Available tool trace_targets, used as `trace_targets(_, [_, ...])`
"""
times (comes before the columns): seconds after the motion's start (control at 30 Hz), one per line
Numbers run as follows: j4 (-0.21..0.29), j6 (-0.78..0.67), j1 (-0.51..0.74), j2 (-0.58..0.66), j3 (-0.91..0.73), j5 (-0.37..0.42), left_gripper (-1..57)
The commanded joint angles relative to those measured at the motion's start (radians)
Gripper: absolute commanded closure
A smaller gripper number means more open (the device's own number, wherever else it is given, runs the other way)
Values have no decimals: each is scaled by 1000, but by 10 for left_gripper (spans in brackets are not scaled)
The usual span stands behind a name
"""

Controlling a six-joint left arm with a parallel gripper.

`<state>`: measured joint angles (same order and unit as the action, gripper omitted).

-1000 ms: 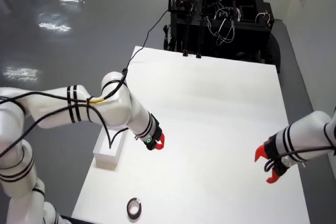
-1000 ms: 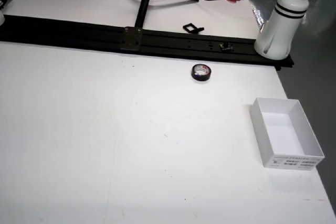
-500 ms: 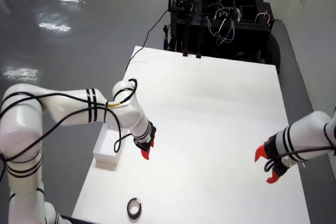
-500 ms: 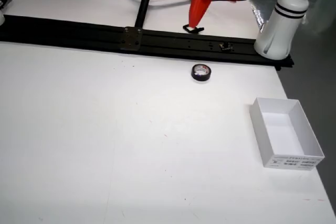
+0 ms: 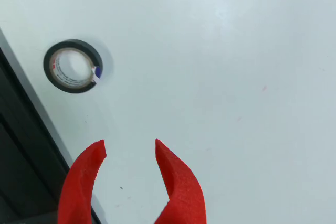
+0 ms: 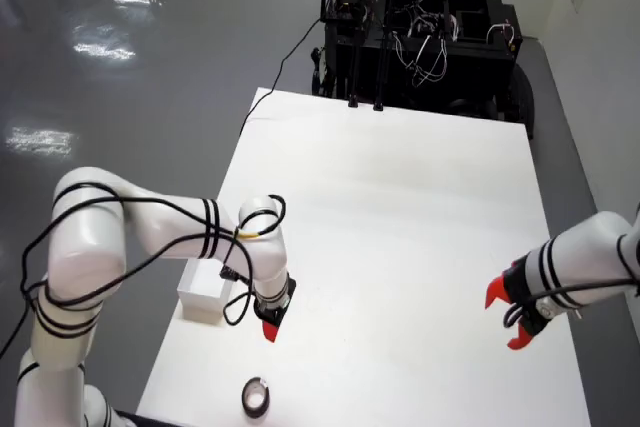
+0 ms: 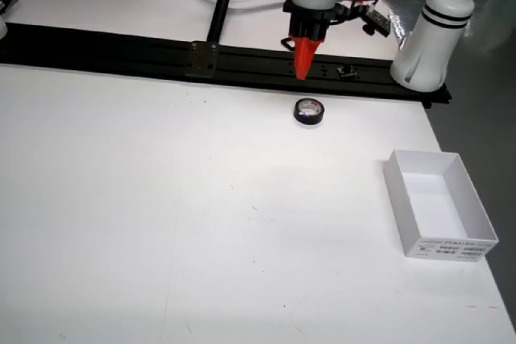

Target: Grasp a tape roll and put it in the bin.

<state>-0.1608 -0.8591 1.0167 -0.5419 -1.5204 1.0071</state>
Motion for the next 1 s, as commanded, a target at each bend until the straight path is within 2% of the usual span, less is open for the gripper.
trace_targets(0.03, [14,-167,79,-191,-24,7,364])
trace_targets(0.5, [3,-199,89,-286,-34,-7,369])
trace_targets(0.8, [-6,-209,97,-343,-34,-91,380])
trace_targets(1.0, [-11,-210,91,-346,-34,-105,381])
